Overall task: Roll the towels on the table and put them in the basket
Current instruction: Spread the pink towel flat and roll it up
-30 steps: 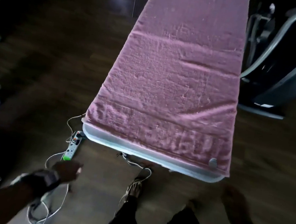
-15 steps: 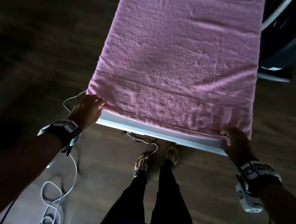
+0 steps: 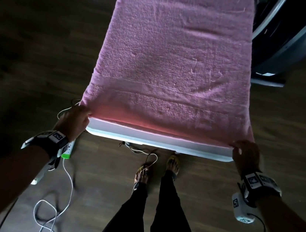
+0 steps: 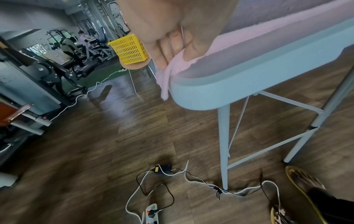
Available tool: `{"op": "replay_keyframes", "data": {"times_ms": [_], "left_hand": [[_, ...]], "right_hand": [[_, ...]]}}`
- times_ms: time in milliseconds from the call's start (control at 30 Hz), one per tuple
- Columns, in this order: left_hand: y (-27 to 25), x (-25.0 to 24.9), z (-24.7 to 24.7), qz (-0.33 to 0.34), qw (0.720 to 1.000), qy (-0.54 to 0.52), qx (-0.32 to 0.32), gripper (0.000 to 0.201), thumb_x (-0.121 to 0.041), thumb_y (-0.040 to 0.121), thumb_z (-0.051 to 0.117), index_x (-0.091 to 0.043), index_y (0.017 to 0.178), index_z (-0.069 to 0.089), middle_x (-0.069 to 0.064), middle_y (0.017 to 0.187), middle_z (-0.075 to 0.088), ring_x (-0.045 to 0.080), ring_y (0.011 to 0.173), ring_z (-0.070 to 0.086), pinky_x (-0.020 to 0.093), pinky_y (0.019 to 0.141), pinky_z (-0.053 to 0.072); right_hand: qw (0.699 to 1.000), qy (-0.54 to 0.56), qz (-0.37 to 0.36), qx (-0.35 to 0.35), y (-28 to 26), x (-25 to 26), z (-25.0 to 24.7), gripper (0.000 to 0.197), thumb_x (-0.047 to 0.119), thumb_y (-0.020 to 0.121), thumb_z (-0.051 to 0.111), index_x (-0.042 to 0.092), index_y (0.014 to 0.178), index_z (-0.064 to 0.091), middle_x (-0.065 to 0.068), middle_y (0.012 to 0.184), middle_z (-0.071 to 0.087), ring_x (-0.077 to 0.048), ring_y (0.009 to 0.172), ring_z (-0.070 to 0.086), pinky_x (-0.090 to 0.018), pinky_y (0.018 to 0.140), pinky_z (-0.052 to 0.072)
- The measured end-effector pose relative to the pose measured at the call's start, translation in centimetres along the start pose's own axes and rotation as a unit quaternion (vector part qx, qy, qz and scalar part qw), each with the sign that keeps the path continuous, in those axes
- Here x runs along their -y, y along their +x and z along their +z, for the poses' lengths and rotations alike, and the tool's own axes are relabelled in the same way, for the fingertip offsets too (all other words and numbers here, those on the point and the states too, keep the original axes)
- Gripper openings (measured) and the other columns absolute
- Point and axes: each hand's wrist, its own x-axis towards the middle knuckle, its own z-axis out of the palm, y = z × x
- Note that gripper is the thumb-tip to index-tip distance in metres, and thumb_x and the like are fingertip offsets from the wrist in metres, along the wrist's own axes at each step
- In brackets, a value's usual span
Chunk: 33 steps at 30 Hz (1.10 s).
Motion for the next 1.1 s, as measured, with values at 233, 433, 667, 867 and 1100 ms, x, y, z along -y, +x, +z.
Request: {"op": "replay_keyframes", "data": {"times_ms": [233, 433, 667, 867, 1100], "left_hand": [[-2.3, 0.5, 1.4, 0.092, 0.994, -0.009, -0.053, 0.032, -0.014, 0.080, 0.041, -0.002, 0.090, 0.069, 0.017, 0.087, 0.063, 0.033, 0.081, 0.056, 0.041, 0.076, 0.043], [-0.5, -0.8, 1.8, 0.043, 0.998, 0.041, -0.022, 0.033, -0.023, 0.082, 0.037, -0.006, 0.089, 0.064, 0.016, 0.077, 0.062, 0.036, 0.068, 0.062, 0.047, 0.063, 0.049], [-0.6, -0.6, 3.4, -0.077, 0.991, 0.053, -0.100, 0.029, -0.023, 0.091, 0.048, -0.007, 0.115, 0.054, 0.023, 0.108, 0.052, 0.043, 0.097, 0.050, 0.057, 0.083, 0.038], [-1.9, -2.6, 5.2, 0.044, 0.996, -0.013, -0.081, 0.034, -0.029, 0.084, 0.051, -0.006, 0.105, 0.066, 0.016, 0.108, 0.060, 0.035, 0.102, 0.053, 0.045, 0.087, 0.048], [-1.2, -2.0, 4.9, -0.043, 0.985, -0.062, -0.153, 0.020, -0.008, 0.080, 0.059, -0.004, 0.094, 0.073, 0.017, 0.094, 0.068, 0.036, 0.085, 0.063, 0.045, 0.072, 0.055]], "right_hand": [[0.997, -0.033, 0.066, -0.020, -0.8, 0.3, -1.2, 0.035, 0.028, 0.076, 0.038, 0.014, 0.061, 0.066, -0.013, 0.067, 0.066, -0.034, 0.069, 0.062, -0.038, 0.074, 0.038], [0.985, -0.099, 0.138, 0.026, -0.6, 0.0, -0.9, 0.024, 0.034, 0.084, 0.033, 0.021, 0.081, 0.054, -0.009, 0.085, 0.064, -0.030, 0.086, 0.058, -0.040, 0.083, 0.025], [0.988, -0.011, 0.123, -0.093, -1.1, 1.8, -1.7, 0.018, 0.020, 0.073, 0.059, 0.015, 0.090, 0.062, -0.012, 0.105, 0.056, -0.033, 0.100, 0.048, -0.046, 0.085, 0.035], [0.999, 0.009, 0.028, -0.039, -2.8, 1.3, 0.8, 0.026, 0.029, 0.071, 0.047, 0.016, 0.082, 0.067, -0.008, 0.093, 0.063, -0.033, 0.085, 0.058, -0.043, 0.073, 0.045], [0.994, 0.069, 0.063, -0.057, -1.7, 1.1, 0.2, 0.033, 0.023, 0.077, 0.045, 0.013, 0.094, 0.071, -0.011, 0.095, 0.064, -0.034, 0.088, 0.055, -0.041, 0.075, 0.048]]}}
